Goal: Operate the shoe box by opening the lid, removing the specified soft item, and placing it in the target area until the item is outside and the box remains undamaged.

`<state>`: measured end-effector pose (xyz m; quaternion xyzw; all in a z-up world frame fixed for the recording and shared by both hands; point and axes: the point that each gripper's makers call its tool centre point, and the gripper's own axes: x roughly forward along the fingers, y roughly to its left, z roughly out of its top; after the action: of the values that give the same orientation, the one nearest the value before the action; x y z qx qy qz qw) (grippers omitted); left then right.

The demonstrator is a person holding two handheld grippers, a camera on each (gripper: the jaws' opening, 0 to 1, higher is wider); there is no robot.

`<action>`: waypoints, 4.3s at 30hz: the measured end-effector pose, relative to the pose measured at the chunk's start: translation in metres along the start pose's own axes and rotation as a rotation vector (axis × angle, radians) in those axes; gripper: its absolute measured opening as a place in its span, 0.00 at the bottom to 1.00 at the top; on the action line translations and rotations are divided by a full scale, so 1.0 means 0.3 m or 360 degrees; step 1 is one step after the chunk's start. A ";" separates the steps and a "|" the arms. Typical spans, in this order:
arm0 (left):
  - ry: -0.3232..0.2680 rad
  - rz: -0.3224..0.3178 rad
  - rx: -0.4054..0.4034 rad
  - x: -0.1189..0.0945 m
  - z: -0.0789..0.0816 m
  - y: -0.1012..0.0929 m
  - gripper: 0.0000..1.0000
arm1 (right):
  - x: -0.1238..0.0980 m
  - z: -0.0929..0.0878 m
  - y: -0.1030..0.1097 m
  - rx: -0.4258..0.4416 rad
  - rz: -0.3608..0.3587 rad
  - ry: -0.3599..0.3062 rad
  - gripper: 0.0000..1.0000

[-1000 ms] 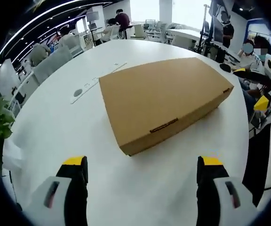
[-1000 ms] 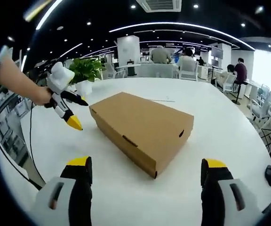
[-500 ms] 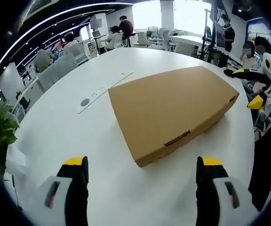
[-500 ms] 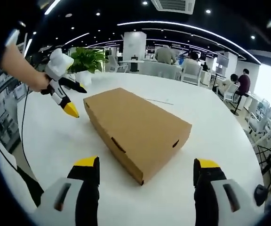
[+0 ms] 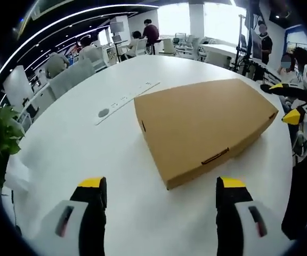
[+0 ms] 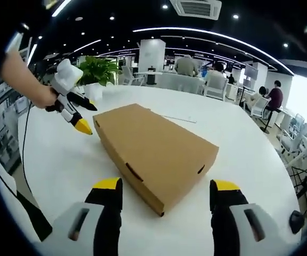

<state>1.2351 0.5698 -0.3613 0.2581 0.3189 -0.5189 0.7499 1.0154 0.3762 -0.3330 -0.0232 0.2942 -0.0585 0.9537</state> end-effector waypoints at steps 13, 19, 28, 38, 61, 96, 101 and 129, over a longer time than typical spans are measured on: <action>0.0057 -0.0052 -0.0136 0.004 -0.015 -0.021 0.99 | 0.048 -0.012 0.020 0.0174 0.0033 0.0042 0.84; 0.0060 -0.0056 -0.0145 0.009 -0.020 -0.011 0.99 | 0.063 0.000 0.024 0.0159 0.0022 0.0036 0.83; 0.0044 -0.0016 -0.0117 0.031 0.009 0.004 0.99 | 0.077 0.018 0.008 0.0129 -0.0008 0.0016 0.76; 0.0000 -0.0113 -0.0011 0.056 0.022 -0.045 0.90 | 0.072 0.010 0.006 0.0119 0.0004 0.0028 0.71; 0.0030 -0.0216 0.0244 0.095 0.058 -0.153 0.73 | 0.116 0.003 0.043 0.0122 0.0029 0.0101 0.68; 0.0239 -0.0168 0.0014 0.109 0.032 -0.174 0.69 | 0.146 0.020 0.046 0.0121 -0.0100 0.0234 0.76; 0.0268 -0.0169 -0.0004 0.114 0.029 -0.170 0.69 | 0.155 0.019 0.044 0.0123 -0.0098 0.0218 0.76; 0.0336 -0.0153 -0.0012 0.106 0.025 -0.183 0.66 | 0.151 0.010 0.032 0.0112 -0.0069 0.0232 0.74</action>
<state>1.1931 0.5269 -0.3832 0.2929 0.4102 -0.5229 0.6874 1.0552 0.3802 -0.3566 0.0083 0.3598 -0.0909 0.9285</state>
